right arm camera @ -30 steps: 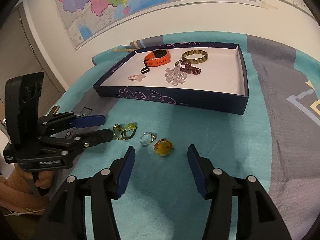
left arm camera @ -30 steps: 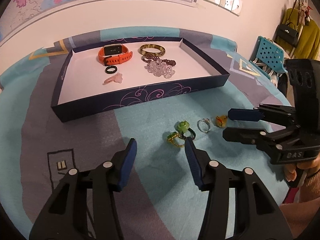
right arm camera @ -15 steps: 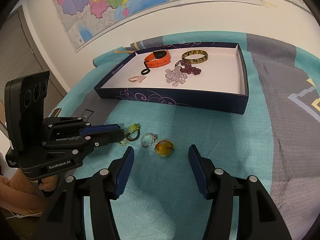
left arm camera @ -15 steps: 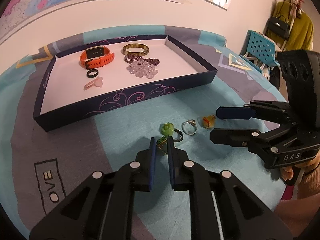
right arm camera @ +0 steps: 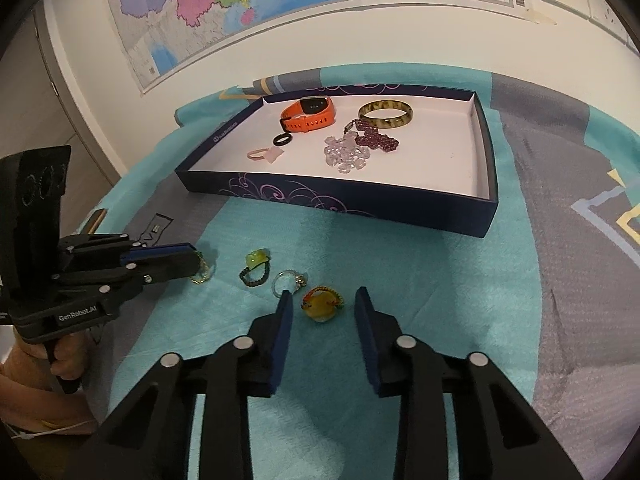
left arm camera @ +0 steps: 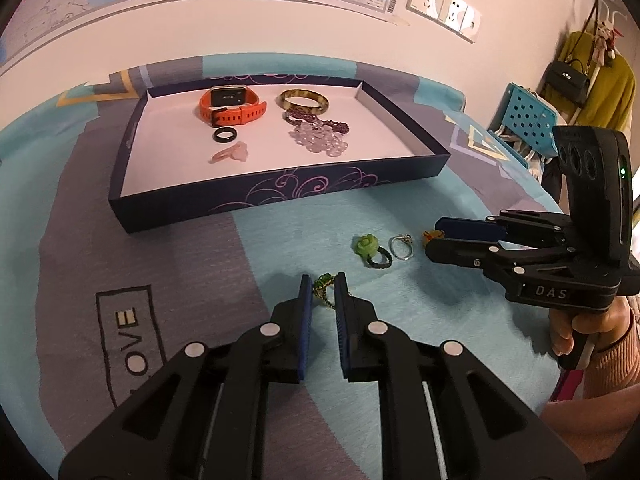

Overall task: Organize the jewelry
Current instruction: 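Grasp the green-stone gold ring with the left tool while the right tool grasps the amber bead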

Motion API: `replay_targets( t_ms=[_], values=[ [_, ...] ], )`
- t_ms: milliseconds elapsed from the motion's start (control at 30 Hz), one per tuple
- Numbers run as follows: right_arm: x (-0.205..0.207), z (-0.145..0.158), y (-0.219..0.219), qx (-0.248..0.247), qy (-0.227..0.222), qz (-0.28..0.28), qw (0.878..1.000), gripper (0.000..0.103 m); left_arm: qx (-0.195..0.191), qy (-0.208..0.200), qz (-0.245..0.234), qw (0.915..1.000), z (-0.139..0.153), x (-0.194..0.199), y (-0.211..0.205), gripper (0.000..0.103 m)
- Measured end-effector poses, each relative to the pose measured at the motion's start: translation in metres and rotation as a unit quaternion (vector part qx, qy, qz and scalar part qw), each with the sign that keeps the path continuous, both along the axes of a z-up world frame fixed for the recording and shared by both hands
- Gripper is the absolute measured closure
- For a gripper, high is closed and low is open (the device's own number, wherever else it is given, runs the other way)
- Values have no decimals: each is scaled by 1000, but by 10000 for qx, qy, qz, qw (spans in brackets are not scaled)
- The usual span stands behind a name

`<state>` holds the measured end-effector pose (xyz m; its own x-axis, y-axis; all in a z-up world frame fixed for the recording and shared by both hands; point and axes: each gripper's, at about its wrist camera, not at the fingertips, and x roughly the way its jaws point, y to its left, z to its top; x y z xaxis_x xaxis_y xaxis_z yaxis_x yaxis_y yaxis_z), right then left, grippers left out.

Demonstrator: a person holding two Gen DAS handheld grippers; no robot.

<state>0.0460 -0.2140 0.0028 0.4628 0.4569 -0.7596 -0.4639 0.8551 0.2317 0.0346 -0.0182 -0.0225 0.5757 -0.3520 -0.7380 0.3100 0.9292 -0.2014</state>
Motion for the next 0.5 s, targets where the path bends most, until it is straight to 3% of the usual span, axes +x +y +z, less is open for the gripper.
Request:
replay_targets(
  t_ms=[133, 500],
  values=[
    [1, -1, -1, -46, -4, -28, 10000, 84, -25, 18, 28, 10000, -1, 1, 2, 91],
    [-1, 0, -1, -44, -39, -39, 10000, 85, 2, -48, 56, 10000, 2, -2, 1, 91]
  ],
)
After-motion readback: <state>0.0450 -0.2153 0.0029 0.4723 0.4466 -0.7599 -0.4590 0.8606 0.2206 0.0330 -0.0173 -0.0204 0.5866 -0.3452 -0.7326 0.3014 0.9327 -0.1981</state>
